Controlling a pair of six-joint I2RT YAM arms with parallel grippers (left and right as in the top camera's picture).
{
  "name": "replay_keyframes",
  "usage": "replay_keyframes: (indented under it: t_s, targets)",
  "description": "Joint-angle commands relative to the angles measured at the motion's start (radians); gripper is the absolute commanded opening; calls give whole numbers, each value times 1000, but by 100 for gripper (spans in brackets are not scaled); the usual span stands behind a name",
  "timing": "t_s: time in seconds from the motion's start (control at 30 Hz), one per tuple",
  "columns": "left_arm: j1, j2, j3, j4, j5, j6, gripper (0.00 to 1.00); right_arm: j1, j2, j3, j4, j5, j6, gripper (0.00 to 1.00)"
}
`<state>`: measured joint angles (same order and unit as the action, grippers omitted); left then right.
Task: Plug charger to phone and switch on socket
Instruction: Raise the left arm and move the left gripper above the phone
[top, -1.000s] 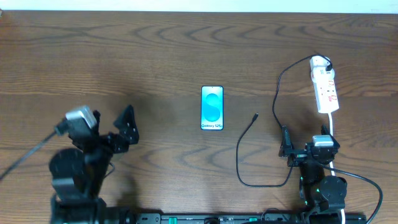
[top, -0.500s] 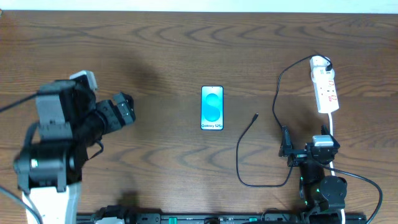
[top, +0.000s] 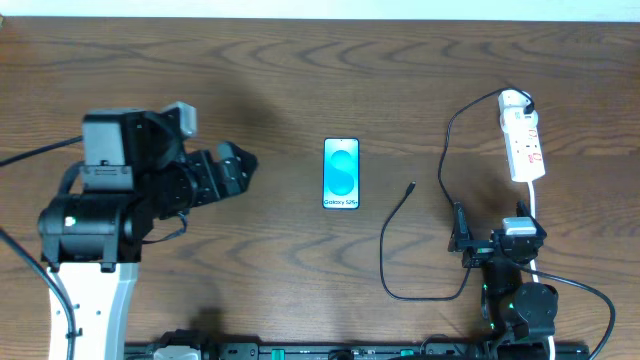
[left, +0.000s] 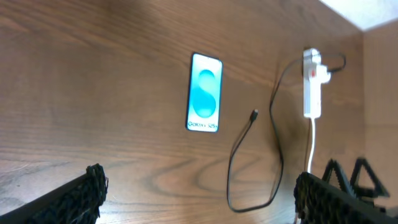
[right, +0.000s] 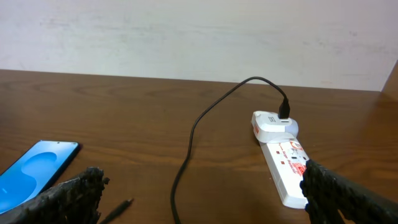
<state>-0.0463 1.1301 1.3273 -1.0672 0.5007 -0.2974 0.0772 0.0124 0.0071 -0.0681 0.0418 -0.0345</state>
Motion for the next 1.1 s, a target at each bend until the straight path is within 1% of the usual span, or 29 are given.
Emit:
replay_keyframes:
  t_s: [0.0,0.07,0.1,0.13,0.3,0.37,0.5,0.63,0.83,1.0,1.07]
  targets:
    - [-92,80,133,-97,-192,-34,98,5,-5,-2,-3,8,-8,99]
    - [-160,172,246,-199,-298,-48,98,5,-5,-2,-3,8,-8,99]
    - [-180,208,286,-235,-320,-48,98,5,-5,-2,-3,8,-8,99]
    - [-216,282,360,-303,-360,-48,98,5,-5,-2,-3,8,-8,99]
    - [-311,495,527,-456,-456,-48,98,5,-5,-2,-3,8,-8,99]
    - [-343,565,563,-481,-484,-48,98,5,-5,-2,-3,8,-8,99]
    - [-377,672,583,-471,-494,-48,98,5,-5,-2,-3,8,-8,99]
    - [-381,724,583,-430,-486,-49,98,5,-5,-2,-3,8,-8,99]
    - [-381,732,583,-359,-486,-109,98,5,-5,-2,-3,8,-8,99]
    - [-381,732,581,-339,-487,-108,98,5,-5,-2,-3,8,-8,99]
    - [-380,732,580,-291,-488,-108,98,5,-5,-2,-3,8,-8,99]
